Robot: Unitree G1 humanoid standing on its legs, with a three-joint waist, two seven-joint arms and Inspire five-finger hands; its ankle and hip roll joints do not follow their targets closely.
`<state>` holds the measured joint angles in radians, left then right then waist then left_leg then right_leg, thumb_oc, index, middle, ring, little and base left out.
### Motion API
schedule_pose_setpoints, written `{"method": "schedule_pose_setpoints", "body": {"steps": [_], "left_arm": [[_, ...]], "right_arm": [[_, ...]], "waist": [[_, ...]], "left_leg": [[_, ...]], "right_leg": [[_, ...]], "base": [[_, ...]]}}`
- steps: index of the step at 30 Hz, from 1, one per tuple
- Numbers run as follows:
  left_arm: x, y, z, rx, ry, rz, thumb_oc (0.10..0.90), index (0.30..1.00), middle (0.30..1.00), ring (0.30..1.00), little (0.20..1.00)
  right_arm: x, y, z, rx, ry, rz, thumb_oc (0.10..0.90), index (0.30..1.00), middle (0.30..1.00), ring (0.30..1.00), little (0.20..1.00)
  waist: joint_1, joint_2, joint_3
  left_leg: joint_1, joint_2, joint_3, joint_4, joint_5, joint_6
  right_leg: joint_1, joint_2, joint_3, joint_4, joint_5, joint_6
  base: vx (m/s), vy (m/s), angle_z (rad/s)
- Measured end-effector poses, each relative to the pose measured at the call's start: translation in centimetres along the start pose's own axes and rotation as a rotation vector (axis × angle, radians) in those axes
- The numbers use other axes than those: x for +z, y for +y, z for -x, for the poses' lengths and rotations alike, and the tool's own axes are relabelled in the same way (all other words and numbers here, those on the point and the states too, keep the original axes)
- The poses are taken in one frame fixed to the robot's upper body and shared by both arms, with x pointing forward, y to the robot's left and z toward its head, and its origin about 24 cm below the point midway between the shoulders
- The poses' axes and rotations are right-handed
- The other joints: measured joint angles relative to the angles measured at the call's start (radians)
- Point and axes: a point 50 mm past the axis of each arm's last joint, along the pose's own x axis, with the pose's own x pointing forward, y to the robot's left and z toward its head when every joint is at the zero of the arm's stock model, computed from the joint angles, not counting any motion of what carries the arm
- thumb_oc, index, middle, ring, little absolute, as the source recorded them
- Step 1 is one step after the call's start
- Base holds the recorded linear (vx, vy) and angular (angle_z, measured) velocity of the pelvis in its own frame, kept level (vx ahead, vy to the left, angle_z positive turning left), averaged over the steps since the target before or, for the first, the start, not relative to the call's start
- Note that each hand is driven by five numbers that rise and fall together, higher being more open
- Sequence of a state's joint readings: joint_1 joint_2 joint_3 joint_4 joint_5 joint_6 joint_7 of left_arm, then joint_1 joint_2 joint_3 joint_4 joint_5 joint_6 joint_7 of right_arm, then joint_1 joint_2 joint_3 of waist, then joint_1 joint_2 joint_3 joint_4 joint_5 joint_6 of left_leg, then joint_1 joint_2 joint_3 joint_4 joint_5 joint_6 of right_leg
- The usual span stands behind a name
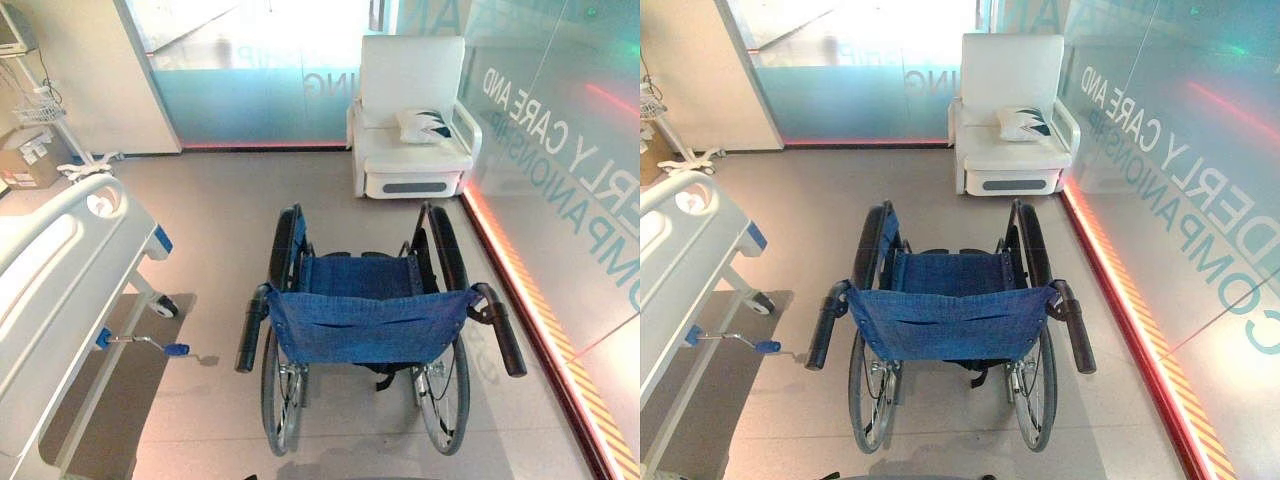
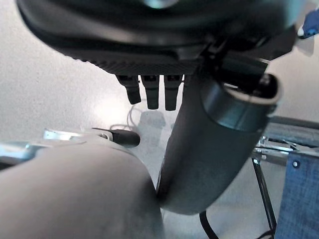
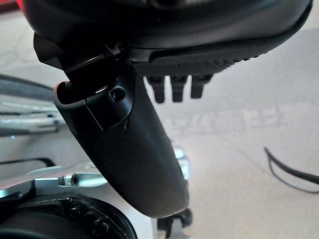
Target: Push the wheelchair next to the bed
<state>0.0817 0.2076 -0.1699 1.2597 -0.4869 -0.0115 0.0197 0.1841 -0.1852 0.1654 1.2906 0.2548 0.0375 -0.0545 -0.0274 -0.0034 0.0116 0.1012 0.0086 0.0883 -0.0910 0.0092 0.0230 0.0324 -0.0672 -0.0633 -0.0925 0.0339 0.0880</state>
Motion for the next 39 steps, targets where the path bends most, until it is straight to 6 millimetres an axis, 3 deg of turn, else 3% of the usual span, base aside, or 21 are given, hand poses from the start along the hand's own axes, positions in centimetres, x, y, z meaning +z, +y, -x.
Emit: {"method": "schedule_pose_setpoints", "body": {"steps": [8,30,35,39], "left_arm": [[-0.1,-0.1,0.0,-0.062,0.019,0.015,0.8,0.9,0.9,0.9,0.9],[-0.4,0.1,0.0,-0.014,0.044,0.037,0.8,0.9,0.9,0.9,0.9],[-0.2,0.3,0.0,-0.004,0.034,0.155,0.8,0.9,0.9,0.9,0.9],[1.2,1.0,0.0,-0.033,-0.031,0.32,0.8,0.9,0.9,0.9,0.9]], "right_arm": [[0.0,0.0,0.0,0.003,0.012,0.001,0.8,0.9,0.9,0.9,0.9],[-0.2,0.1,0.0,0.015,0.029,-0.032,0.8,0.9,0.9,0.9,0.9],[-0.3,-0.2,0.0,0.006,0.031,-0.08,0.8,0.9,0.9,0.9,0.9],[-0.7,-1.3,0.1,-0.017,0.037,-0.199,0.8,0.9,0.9,0.9,0.9]], "waist": [[0.0,-0.001,-0.001],[-0.01,0.0,-0.003],[-0.011,0.002,-0.003],[-0.013,0.012,-0.001]], "left_leg": [[0.005,0.001,0.0,0.0,0.0,0.0],[0.012,0.002,0.003,0.0,0.0,-0.001],[0.012,0.002,0.004,0.0,0.0,0.0],[0.01,0.002,0.006,-0.006,0.0,0.0]], "right_leg": [[0.007,0.0,-0.001,0.0,0.0,0.0],[0.013,0.001,0.003,0.0,0.001,-0.001],[0.012,0.001,0.004,0.0,0.001,-0.001],[0.009,0.001,0.005,0.0,0.001,0.0]], "base": [[0.0,0.0,0.0],[0.03,-0.002,0.0],[0.0,0.0,0.0],[0.0,0.0,0.0]]}}
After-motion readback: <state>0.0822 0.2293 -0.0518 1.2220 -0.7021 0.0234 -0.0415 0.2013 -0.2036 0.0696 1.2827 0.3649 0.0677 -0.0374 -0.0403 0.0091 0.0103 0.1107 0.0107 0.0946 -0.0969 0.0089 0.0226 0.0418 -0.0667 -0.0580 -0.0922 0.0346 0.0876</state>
